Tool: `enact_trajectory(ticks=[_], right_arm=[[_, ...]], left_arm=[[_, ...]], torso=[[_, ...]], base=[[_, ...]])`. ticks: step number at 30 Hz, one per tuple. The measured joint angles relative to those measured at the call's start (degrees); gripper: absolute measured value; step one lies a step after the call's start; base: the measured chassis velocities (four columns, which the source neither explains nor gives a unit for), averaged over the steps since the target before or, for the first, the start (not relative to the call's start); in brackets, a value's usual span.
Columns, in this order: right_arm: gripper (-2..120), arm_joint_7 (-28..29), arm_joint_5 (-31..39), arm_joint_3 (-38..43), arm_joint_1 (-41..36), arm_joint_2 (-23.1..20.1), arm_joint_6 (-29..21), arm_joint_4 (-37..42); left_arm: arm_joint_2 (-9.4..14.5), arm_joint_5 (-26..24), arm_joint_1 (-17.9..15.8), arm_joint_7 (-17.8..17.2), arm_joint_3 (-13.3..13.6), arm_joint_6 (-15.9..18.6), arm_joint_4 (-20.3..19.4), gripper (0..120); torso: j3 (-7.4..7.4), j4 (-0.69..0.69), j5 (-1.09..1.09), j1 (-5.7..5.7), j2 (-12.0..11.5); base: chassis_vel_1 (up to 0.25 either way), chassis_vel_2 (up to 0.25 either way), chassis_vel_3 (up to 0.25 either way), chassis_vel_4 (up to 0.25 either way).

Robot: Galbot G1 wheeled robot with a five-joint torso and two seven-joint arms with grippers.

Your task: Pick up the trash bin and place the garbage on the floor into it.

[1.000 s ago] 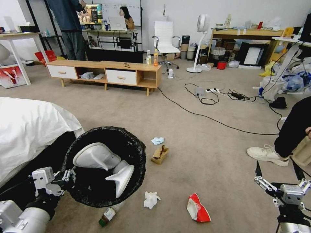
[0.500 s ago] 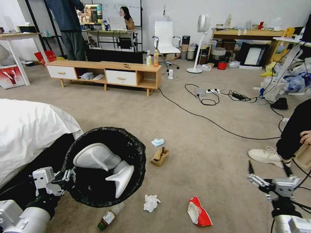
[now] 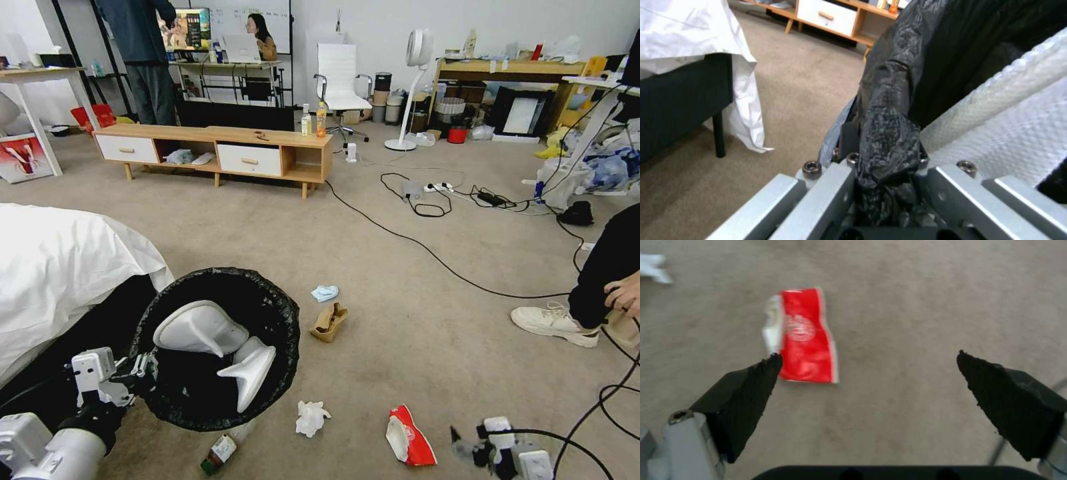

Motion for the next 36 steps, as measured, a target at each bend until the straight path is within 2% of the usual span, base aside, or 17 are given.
enact_trajectory(ticks=[6,15,16,17,22,30,33,36], right_arm=[[100,-3.1,-2.7,-0.6,2.0,0.7,-1.1,-1.1],[100,-4.7,-1.1,-1.9,6.0,0.7,-0.5,-3.3],[100,-5.7,-1.1,-1.9,6.4,0.5,-0.1,-3.6],[100,-8.7,-1.4,-1.9,8.2,0.1,2.9,-5.6],[100,-10.0,-1.4,-2.8,10.9,0.1,4.9,-9.3],[100,-9.3,-1.4,-5.3,15.1,1.0,7.0,-17.4],[100,-9.2,-1.4,-5.4,15.3,1.1,7.2,-17.9],[100,-9.1,-1.5,-6.0,16.9,1.5,9.7,-23.2]], left_arm=[[-0.3,0.5,0.1,0.1,0.2,-0.3,0.3,2],[-0.4,1.0,0.3,0.3,0.4,-0.4,0.5,2],[-0.4,1.0,0.4,0.3,0.4,-0.4,0.5,2],[-0.5,1.3,0.6,0.4,0.4,-0.7,0.5,2],[-0.6,1.7,0.7,0.4,0.4,-0.9,0.6,2],[-1.3,2.5,0.7,0.5,0.8,-1.1,0.9,2],[-1.3,2.6,0.7,0.6,0.8,-1.1,0.9,2],[-1.7,3.1,0.7,0.6,1.0,-1.3,1.3,2]], torso=[[0.00,0.00,0.00,0.00,0.0],[0.00,0.01,0.00,0.00,0.0],[0.00,0.01,0.00,0.00,0.0],[0.00,0.00,0.00,0.00,0.0],[0.00,0.00,0.00,0.00,0.0],[0.00,0.01,0.01,0.00,0.0],[0.00,0.01,0.01,0.00,0.0],[0.00,0.01,0.01,0.00,0.0]], base=[[0.000,0.000,0.000,0.000],[0.000,0.000,0.000,0.000],[0.000,0.000,0.000,0.000],[0.000,0.000,0.000,0.000],[0.000,0.000,0.000,0.000],[0.000,0.000,0.000,0.000],[0.000,0.000,0.000,0.000],[0.000,0.000,0.000,0.000]])
